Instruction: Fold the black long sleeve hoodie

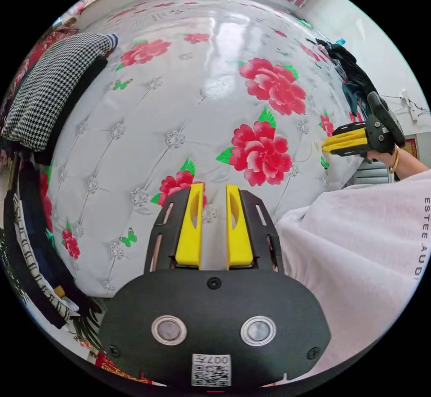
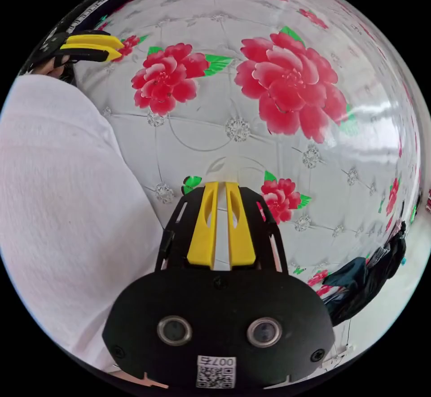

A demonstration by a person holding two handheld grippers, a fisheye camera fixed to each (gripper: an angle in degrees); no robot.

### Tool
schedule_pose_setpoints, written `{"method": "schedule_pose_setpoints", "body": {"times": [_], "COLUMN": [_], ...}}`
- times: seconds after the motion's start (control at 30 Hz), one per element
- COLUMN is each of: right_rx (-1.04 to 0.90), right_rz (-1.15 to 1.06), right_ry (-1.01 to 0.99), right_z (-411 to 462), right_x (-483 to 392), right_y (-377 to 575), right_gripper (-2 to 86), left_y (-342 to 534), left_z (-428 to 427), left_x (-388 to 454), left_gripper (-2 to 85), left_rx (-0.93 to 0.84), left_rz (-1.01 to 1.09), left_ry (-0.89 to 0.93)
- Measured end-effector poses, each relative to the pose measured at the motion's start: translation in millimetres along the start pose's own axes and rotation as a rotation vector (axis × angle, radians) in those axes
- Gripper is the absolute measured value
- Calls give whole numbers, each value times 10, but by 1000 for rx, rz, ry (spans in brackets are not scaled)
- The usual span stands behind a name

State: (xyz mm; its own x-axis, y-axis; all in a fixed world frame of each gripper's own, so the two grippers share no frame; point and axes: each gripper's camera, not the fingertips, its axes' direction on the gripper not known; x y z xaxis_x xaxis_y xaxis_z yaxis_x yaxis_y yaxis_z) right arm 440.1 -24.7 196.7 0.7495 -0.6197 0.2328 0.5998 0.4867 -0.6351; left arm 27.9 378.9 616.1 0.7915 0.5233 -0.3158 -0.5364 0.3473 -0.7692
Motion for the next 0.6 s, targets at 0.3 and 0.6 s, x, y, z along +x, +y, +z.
{"method": "schedule_pose_setpoints", "body": {"times": [0.3,0.6], "right_rx": [398,651], "right_rz": [267,918], "right_ry": [-369,48], "right_z": [-324,-669], "right_x": [678,2493], "right_y": [815,4131], "right_gripper": [26,69], "left_y": [-148,-599], "left_z": [94,492], "left_x": [1428,3005], "left_gripper": [66,53], "left_rx": [-1,-79], "left_rz": [-37,-26], "left_ry": [-55,-26]}}
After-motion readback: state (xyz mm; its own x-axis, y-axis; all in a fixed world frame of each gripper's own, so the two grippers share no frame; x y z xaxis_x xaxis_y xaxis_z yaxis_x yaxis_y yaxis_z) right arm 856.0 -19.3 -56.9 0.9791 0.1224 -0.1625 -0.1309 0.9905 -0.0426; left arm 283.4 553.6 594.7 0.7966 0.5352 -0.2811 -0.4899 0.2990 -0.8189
